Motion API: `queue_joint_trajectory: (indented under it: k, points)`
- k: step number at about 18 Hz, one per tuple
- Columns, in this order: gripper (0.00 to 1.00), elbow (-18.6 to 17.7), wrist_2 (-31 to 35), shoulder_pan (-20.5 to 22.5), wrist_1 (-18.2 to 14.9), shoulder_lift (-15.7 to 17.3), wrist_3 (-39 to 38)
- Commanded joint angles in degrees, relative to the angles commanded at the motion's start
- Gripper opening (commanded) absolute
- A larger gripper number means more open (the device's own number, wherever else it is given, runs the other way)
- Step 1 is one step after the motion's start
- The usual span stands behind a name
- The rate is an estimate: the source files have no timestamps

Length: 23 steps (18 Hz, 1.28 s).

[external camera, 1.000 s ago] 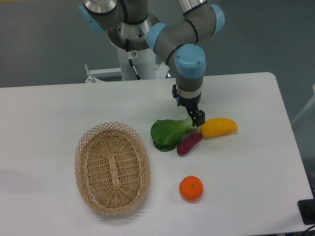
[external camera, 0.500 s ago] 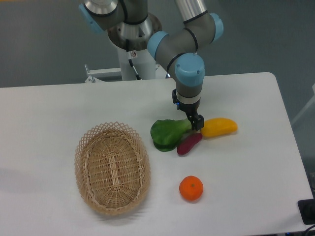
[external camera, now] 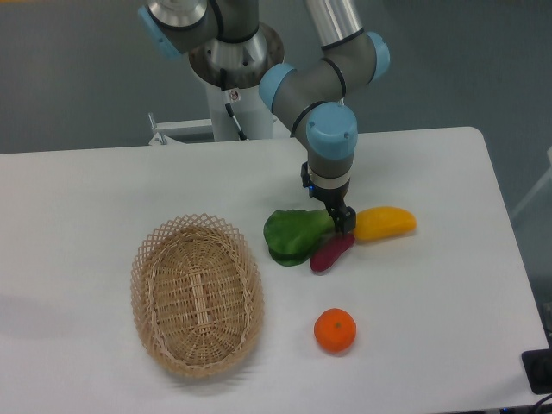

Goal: Pick up the green vegetable from the table
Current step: 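Lower the gripper onto the bok choy stem and close it, then lift the grasped bok choy up off the table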

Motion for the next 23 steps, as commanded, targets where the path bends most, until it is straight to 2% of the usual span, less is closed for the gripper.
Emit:
queue_joint_trajectory:
  k: [1,6,13,17,18,21,23]
  points:
    - [0.79,-0.09,0.0,0.0,0.35,-0.09,0.0]
    - [0.47,0.0,0.0,0.0,0.53,0.09,0.7]
    - [0.41,0.7,-0.09,0.09,0.53,0.88,1.05]
    - [0.4,0.97,-0.35,0.26,0.36,2.45,1.23]
    - [0.36,1.14,-0.53,0.35,0.18,2.9,1.23]
    - [0.34,1.58,-0.7,0.97,-0.7,4.3,1.75]
    - [0.33,3.33,-1.75,1.14,-2.71,5.62,2.55]
